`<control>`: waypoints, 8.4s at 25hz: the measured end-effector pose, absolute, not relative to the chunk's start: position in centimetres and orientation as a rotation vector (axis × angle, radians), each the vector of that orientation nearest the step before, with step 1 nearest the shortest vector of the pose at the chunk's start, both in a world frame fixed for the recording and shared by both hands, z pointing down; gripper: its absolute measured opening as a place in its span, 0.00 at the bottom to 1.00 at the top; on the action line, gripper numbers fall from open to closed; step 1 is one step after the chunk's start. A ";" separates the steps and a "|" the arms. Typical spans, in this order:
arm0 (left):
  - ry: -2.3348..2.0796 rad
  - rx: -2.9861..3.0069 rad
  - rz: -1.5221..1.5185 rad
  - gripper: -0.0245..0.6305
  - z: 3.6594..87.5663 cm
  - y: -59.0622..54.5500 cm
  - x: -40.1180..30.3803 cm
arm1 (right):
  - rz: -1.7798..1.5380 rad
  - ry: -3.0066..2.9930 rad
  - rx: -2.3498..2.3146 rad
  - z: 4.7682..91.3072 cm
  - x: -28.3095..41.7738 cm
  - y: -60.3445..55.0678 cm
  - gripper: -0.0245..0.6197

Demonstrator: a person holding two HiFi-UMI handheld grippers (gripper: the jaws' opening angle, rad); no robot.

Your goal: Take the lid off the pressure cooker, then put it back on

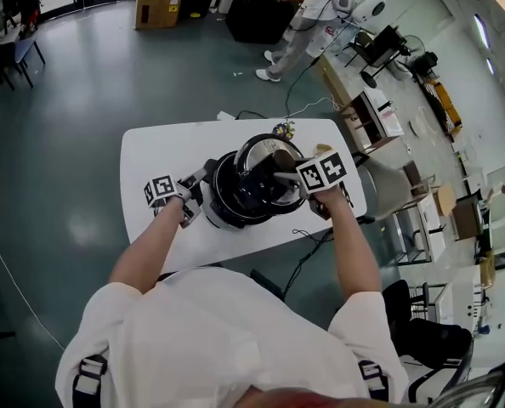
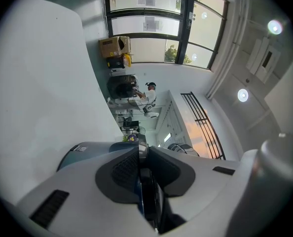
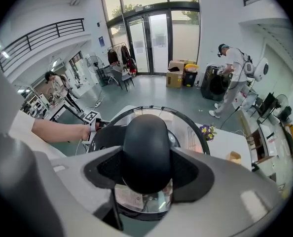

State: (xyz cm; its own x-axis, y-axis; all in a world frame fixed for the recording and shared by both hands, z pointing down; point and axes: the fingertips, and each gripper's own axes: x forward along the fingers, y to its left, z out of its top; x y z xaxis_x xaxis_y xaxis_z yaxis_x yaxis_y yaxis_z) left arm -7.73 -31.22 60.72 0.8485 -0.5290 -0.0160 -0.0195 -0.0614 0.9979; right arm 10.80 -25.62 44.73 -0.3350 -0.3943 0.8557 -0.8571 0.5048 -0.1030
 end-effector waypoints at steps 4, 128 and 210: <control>-0.446 1.588 -0.443 0.14 60.7 -31.2 -8.0 | 0.729 -1.930 1.097 43.7 13.8 -25.1 0.47; -1.101 2.883 -0.337 0.25 37.9 -22.6 -1.2 | -0.086 -2.501 2.179 38.0 26.8 -9.8 0.48; -0.436 1.523 -0.631 0.15 60.0 -32.6 -8.3 | 1.064 -1.662 1.324 73.1 38.1 -23.6 0.48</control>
